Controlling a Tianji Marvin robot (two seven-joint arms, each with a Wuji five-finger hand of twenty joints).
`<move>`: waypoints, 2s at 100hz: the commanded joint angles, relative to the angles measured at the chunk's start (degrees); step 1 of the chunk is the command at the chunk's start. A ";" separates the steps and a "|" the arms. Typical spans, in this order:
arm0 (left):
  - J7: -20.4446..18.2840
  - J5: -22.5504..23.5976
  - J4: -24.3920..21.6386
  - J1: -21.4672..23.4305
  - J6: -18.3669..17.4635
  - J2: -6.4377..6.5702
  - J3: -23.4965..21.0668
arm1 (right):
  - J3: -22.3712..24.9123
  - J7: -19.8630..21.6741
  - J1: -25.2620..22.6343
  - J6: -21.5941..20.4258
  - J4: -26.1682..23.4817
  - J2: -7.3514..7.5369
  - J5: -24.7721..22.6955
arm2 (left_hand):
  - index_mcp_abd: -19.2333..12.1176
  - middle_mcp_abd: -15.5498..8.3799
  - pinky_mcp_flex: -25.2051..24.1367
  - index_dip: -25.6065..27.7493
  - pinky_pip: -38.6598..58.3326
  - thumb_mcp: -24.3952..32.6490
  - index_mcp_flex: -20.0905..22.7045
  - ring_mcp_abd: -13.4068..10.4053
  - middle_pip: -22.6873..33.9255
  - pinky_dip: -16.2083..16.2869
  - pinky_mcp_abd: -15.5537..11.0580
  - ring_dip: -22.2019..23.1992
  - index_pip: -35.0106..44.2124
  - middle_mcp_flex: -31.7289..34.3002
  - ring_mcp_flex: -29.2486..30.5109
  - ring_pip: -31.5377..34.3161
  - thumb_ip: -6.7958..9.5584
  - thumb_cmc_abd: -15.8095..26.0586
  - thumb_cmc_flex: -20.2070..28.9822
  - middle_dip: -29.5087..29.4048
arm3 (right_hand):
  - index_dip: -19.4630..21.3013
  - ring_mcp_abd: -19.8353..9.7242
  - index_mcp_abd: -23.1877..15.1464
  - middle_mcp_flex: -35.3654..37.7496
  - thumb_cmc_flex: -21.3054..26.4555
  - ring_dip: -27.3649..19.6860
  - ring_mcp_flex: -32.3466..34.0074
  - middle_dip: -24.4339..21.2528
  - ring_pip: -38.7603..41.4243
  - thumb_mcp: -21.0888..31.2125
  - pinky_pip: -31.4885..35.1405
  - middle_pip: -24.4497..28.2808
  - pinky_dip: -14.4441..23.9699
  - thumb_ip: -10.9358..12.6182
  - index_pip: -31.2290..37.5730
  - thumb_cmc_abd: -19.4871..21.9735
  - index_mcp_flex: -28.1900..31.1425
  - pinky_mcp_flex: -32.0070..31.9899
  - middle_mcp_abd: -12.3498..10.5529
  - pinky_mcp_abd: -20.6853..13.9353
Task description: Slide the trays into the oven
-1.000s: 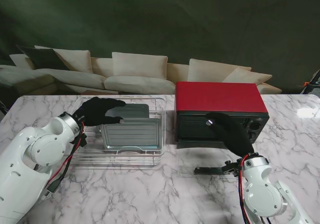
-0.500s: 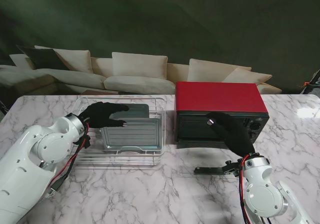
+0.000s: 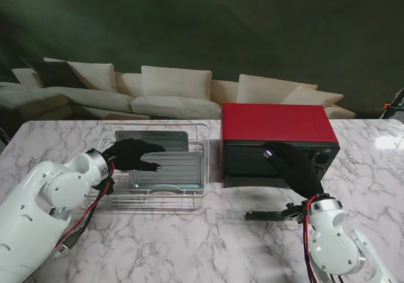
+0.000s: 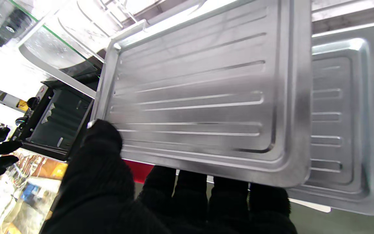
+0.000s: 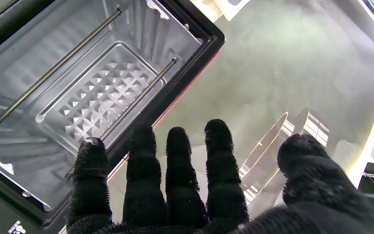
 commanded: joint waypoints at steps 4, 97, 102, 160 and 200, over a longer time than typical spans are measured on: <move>-1.63 -0.17 -0.86 0.51 -0.89 0.26 0.02 | 0.20 -0.27 -0.51 0.10 -0.14 -0.20 0.12 | -1.07 -0.53 0.63 -0.05 2.42 -0.17 2.13 0.69 1.23 0.85 0.93 0.82 1.24 2.11 1.87 1.63 1.42 -0.77 1.54 0.90 | -0.64 -0.67 -0.87 0.52 -1.62 0.76 -0.28 0.55 0.11 1.11 -0.32 1.04 0.82 -1.04 0.92 -1.45 0.21 -0.74 -0.25 -1.17; 0.66 0.74 4.50 -3.83 0.06 -0.09 6.11 | -0.22 0.58 -0.06 0.64 0.30 -0.07 0.51 | -9.89 -6.58 14.62 5.75 14.61 8.71 16.86 -1.81 2.30 -3.10 -2.76 2.42 23.76 21.57 18.11 8.42 0.84 -4.51 21.34 11.03 | -0.39 -0.27 -0.78 1.80 -1.64 1.08 0.22 1.41 0.59 1.16 -0.06 1.63 1.08 -1.06 0.93 -1.33 0.30 -0.59 -0.05 -0.92; 1.51 0.44 4.44 -3.63 -0.01 -0.25 5.92 | -0.25 0.65 0.00 0.67 0.35 -0.06 0.53 | -10.08 -6.58 15.58 6.19 14.88 8.85 17.64 -1.79 2.53 -3.36 -2.87 2.23 25.32 22.18 18.87 8.48 0.79 -4.69 21.34 11.13 | -0.39 -0.24 -0.77 1.85 -1.68 1.09 0.26 1.45 0.60 1.13 -0.06 1.63 1.09 -1.06 0.92 -1.28 0.27 -0.58 0.06 -0.91; 0.96 -1.74 -6.21 2.31 -4.96 -0.16 -3.38 | -0.04 0.36 -0.23 0.33 0.23 -0.11 0.53 | -9.79 -5.83 20.30 4.56 15.87 9.16 20.98 -1.34 1.14 -5.12 -2.70 -0.42 28.27 25.76 23.25 7.57 -0.03 -6.34 21.21 9.91 | -0.34 -0.12 -0.78 2.18 -1.65 1.21 0.41 1.86 0.66 1.01 -0.09 1.67 1.07 -1.05 0.91 -1.27 0.22 -0.60 0.05 -0.83; 1.29 -4.33 -16.82 8.40 -7.81 -0.32 -11.19 | 0.17 -0.17 -3.29 -1.22 -2.28 0.02 -1.02 | -9.17 -5.09 20.81 4.75 16.49 9.38 20.59 -1.37 1.03 -5.19 -2.45 -0.32 27.79 26.00 23.82 8.12 0.49 -6.47 21.02 9.95 | -1.04 -1.19 -0.28 -1.75 -4.58 0.81 -0.65 0.87 -0.06 0.60 -0.48 -0.03 0.84 -1.19 -1.31 -3.21 -6.74 -0.77 -1.76 -1.39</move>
